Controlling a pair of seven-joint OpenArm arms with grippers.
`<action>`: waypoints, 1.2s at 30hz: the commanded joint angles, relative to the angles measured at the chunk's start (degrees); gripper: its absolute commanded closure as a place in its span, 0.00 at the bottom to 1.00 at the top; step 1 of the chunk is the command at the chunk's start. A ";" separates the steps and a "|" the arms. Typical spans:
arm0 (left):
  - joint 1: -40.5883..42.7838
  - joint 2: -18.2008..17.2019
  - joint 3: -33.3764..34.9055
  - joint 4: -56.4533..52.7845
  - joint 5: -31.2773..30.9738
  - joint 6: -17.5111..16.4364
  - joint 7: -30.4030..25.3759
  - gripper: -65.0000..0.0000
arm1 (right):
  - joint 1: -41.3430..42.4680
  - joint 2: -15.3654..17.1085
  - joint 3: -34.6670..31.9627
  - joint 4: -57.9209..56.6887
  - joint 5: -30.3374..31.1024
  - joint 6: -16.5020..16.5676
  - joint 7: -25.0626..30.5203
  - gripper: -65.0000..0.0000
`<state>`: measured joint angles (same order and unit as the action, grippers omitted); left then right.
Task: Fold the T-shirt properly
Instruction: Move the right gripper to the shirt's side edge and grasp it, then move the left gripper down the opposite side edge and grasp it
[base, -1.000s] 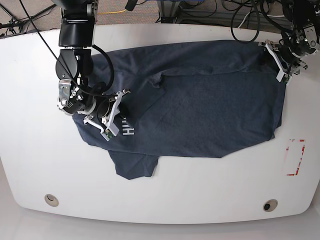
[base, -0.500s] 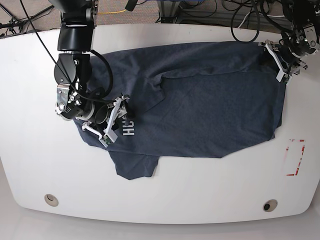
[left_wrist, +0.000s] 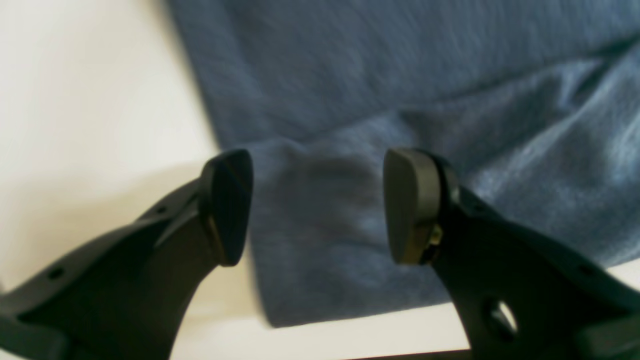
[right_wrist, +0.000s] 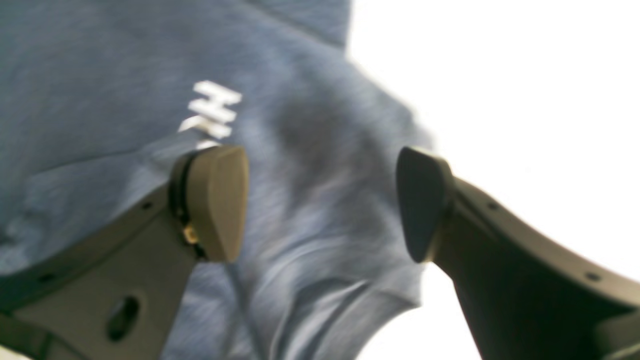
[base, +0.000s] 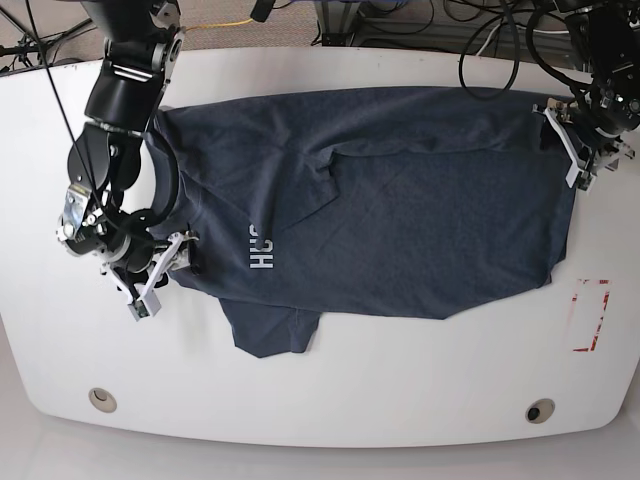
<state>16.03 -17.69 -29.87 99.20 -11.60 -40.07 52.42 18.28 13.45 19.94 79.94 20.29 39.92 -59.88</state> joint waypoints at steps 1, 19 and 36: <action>-0.43 -0.81 0.37 3.62 -0.76 0.07 -0.95 0.42 | 3.04 1.27 1.46 -3.77 -1.26 0.08 3.13 0.38; 0.01 -0.72 1.34 7.04 -0.49 0.07 -0.95 0.42 | 19.47 2.85 1.73 -40.69 -15.24 0.08 25.55 0.38; -9.66 0.59 -7.89 5.64 -0.23 2.49 -0.95 0.39 | 14.64 0.04 1.73 -40.86 -15.42 0.08 26.07 0.78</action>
<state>7.73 -17.28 -36.73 104.97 -11.53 -39.86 52.31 31.97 12.80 21.56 38.35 5.34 39.70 -33.01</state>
